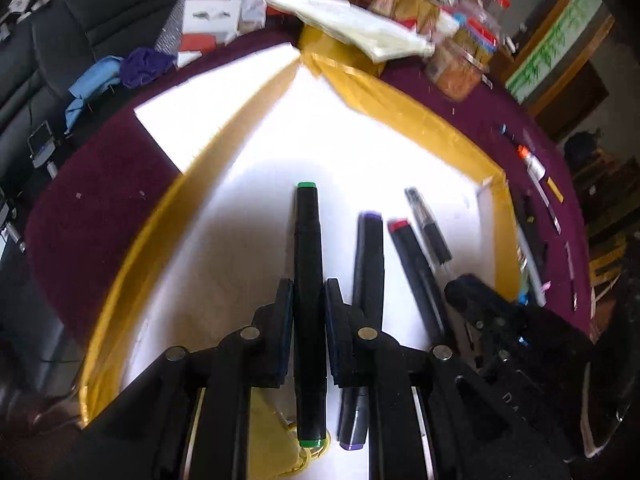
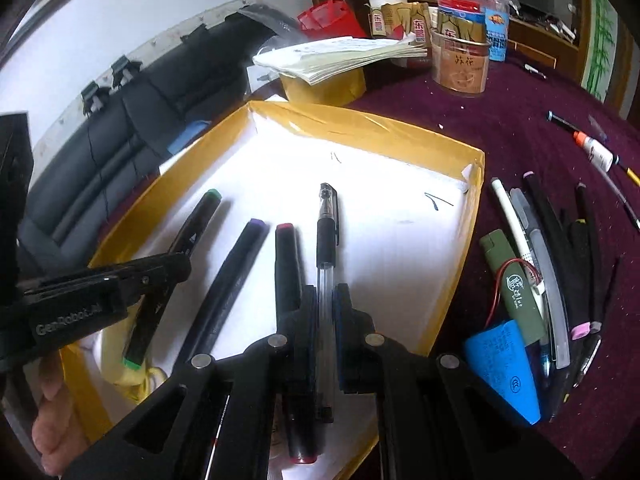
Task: Organize rigid objects
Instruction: 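Open both tools to release the pen and marker, then withdraw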
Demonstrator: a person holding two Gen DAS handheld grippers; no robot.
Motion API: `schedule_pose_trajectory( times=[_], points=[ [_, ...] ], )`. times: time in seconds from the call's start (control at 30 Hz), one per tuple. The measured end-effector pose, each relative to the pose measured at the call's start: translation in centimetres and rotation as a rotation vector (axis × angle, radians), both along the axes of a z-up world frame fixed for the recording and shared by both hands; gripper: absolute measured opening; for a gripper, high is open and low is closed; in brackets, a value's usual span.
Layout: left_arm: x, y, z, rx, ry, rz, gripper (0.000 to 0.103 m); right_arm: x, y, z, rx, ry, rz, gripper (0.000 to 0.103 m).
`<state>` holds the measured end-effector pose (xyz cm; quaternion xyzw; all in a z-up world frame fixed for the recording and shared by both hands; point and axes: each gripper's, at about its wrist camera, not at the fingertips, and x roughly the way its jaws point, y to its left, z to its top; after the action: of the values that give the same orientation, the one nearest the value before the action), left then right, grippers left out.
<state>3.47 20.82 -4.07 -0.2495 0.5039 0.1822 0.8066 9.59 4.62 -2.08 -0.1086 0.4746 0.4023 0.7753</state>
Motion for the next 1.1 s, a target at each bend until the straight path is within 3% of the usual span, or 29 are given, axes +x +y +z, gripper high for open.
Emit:
schedule_pose_trajectory(
  times=[0.1,0.23,0.3,0.33,0.43,0.6,0.87,0.97,1.1],
  points=[
    [-0.6,-0.1,0.4,0.002,-0.014,0.006,0.026,-0.2,0.1,0.1,-0.016,-0.008,0.01,0.008],
    [-2.5,-0.9,2.1,0.017,-0.111,0.041,0.032,-0.8,-3.3,2.7,0.168,0.023,0.009,0.012],
    [-3.7,-2.2,3.4,0.04,-0.176,0.05,0.044,-1.2,-5.6,3.6,0.255,0.043,0.014,0.033],
    [-4.2,-3.0,3.9,0.05,-0.208,0.056,0.05,-1.3,-6.7,3.8,0.293,0.051,0.011,0.049],
    [-4.9,-5.7,5.2,0.056,-0.269,0.032,0.052,-1.7,-10.2,3.9,0.359,0.087,0.005,0.055],
    [-4.1,-10.7,6.9,0.055,-0.332,-0.088,0.051,-0.9,-15.9,2.2,0.31,0.101,-0.097,0.056],
    [-1.3,-15.8,6.6,0.065,-0.305,-0.212,0.051,1.2,-22.8,-0.4,0.19,0.117,-0.302,0.056],
    [-0.8,-16.5,6.1,0.042,-0.276,-0.235,0.051,1.3,-23.3,-1.6,0.137,0.143,-0.315,0.057],
    [-1.0,-16.9,6.0,0.056,-0.282,-0.234,0.051,0.9,-23.4,-1.7,0.145,0.092,-0.296,0.057]
  ],
)
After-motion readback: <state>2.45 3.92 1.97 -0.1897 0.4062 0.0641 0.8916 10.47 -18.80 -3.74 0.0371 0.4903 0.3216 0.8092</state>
